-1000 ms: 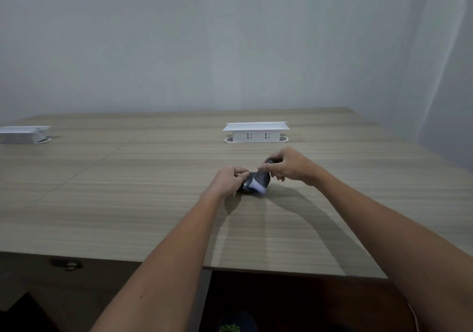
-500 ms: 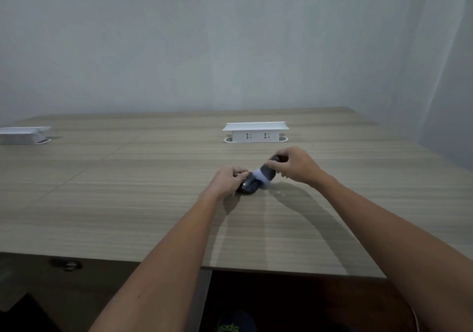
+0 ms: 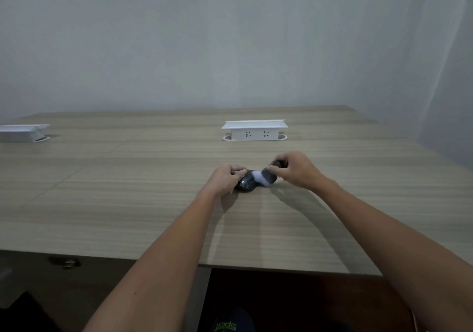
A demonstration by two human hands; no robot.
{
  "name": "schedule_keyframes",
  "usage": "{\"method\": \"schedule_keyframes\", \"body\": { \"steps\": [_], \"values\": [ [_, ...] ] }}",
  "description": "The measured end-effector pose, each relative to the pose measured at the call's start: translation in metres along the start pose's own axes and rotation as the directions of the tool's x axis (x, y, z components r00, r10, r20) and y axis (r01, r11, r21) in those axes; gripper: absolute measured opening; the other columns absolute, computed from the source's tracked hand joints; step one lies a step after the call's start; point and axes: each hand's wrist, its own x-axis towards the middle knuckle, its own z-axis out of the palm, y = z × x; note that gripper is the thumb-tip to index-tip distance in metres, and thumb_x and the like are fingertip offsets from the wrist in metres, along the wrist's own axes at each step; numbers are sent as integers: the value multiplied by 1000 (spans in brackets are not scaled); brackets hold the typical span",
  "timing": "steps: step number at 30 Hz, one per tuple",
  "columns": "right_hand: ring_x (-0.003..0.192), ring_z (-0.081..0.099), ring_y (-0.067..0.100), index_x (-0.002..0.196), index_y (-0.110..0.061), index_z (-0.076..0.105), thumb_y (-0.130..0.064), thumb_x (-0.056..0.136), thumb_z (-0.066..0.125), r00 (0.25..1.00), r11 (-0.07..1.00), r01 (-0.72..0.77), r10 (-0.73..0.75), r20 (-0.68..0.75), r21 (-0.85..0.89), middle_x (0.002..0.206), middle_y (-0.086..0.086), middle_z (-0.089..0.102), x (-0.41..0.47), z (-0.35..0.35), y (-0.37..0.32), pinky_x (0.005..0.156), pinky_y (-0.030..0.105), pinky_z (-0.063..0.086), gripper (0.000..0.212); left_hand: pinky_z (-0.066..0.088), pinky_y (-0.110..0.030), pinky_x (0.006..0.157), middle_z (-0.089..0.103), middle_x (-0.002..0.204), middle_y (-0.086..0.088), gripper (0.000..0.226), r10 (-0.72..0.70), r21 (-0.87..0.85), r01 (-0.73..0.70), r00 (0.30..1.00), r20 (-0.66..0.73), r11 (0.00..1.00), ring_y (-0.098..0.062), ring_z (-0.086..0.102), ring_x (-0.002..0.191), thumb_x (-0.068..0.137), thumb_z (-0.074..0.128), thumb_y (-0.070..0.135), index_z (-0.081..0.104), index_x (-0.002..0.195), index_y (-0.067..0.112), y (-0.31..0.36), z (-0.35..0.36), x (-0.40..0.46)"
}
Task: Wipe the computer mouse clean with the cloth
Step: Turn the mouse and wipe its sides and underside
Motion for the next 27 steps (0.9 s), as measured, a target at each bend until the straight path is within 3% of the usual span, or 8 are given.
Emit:
{"method": "schedule_keyframes", "body": {
  "steps": [3,6,8,11,16,22,25,27],
  "values": [
    [75,68,13,88,-15,81,-24,84,71,991,1000,14,-16,-133,-13,80,-2,76,1,0,-2,67,21,50,14,54,-42,82,76,109,-14,29,-1,-9,1,1000,1,1000,-24,60,83,97,57,26,72,121,17,1,0,-1],
    [57,61,10,95,-12,79,-28,88,72,989,969,-14,-23,147,248,70,2,71,-2,-4,-14,56,22,50,18,54,-38,88,75,113,-7,30,-16,-20,16,1000,8,1000,-20,63,92,97,57,24,71,122,16,1,-1,-1],
    [55,60,9,93,-13,79,-27,87,72,985,992,20,-41,168,123,70,2,72,0,0,-15,58,24,50,17,53,-37,86,75,112,-9,30,-19,-20,19,1000,2,1000,-21,62,90,97,57,23,71,122,15,1,-1,-1],
    [76,68,17,88,-13,80,-22,84,71,996,993,62,-68,-59,-99,81,3,76,6,4,-12,71,32,53,13,50,-35,74,76,103,-15,27,-20,-50,20,1000,8,999,-23,57,81,98,57,23,71,119,15,1,0,-2],
    [70,63,0,91,-19,81,-27,85,73,993,993,99,-102,54,61,76,-11,73,-2,-3,-17,64,13,45,12,46,-33,71,76,106,-14,27,-34,-57,35,999,7,998,-22,56,78,97,58,28,72,118,18,0,-1,-2],
    [75,65,12,90,-14,80,-22,84,70,995,997,64,-66,-72,-34,82,-1,75,-2,1,-5,69,25,49,14,46,-33,74,75,109,-20,29,-42,-85,43,999,13,995,-23,55,79,98,58,25,71,121,15,-3,0,0],
    [57,56,4,93,-14,80,-24,87,71,995,981,25,-44,91,194,71,3,70,-6,-4,-11,55,20,46,15,46,-31,72,75,108,-19,29,-39,-75,40,999,12,996,-23,55,77,97,58,27,71,121,16,-4,0,2],
    [54,54,3,89,-13,80,-22,86,71,995,990,16,-30,100,138,66,0,68,-5,-2,-12,55,19,43,13,46,-31,72,75,109,-20,31,-39,-62,39,999,10,997,-24,54,76,97,58,27,70,123,15,-4,0,3]
  ]
}}
